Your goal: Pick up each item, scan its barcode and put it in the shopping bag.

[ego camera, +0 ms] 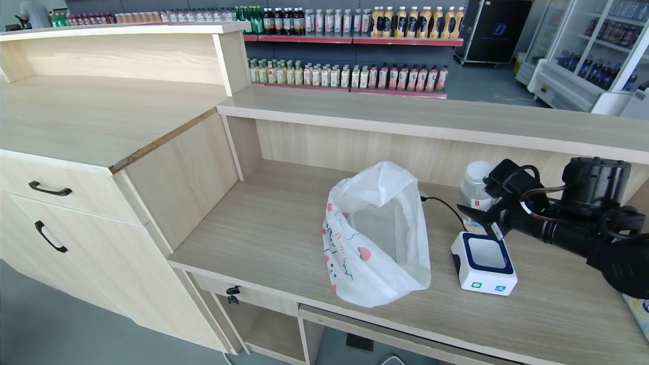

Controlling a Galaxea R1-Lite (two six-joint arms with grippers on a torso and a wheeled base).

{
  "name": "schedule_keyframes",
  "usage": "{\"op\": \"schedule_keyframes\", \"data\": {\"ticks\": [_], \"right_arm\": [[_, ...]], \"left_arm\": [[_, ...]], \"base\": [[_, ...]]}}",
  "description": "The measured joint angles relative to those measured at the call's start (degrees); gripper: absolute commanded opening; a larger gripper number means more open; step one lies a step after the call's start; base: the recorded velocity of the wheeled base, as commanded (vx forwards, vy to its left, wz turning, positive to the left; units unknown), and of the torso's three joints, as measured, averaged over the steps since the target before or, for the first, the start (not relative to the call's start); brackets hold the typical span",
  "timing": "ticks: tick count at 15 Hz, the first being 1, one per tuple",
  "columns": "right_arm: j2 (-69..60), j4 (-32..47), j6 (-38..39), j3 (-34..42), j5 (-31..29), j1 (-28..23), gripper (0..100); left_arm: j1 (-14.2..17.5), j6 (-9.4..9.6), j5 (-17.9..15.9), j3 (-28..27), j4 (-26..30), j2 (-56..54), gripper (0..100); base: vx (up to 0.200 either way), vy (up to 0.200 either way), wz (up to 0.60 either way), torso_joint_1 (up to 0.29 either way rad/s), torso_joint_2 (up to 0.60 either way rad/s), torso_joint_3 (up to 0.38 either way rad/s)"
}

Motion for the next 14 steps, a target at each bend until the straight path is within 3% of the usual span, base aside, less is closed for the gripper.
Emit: {"op": "schedule_keyframes", "data": {"ticks": [5,14], "right_arm": [[3.6,-2.5,-7.8,-3.4,9.0,-1.9,0],[6.7,-1.8,-18.7,-5.4,18.0,-5.7,0]], "left_arm": [[0.0,-0.02,0.0,0.0,0.0,0.0,100],[0.0,-0.02,0.0,0.0,0.0,0.0,100]], "base": [[0.0,0.0,0.0,0.0,0.0,0.0],[0.0,0.0,0.0,0.0,0.0,0.0]]}}
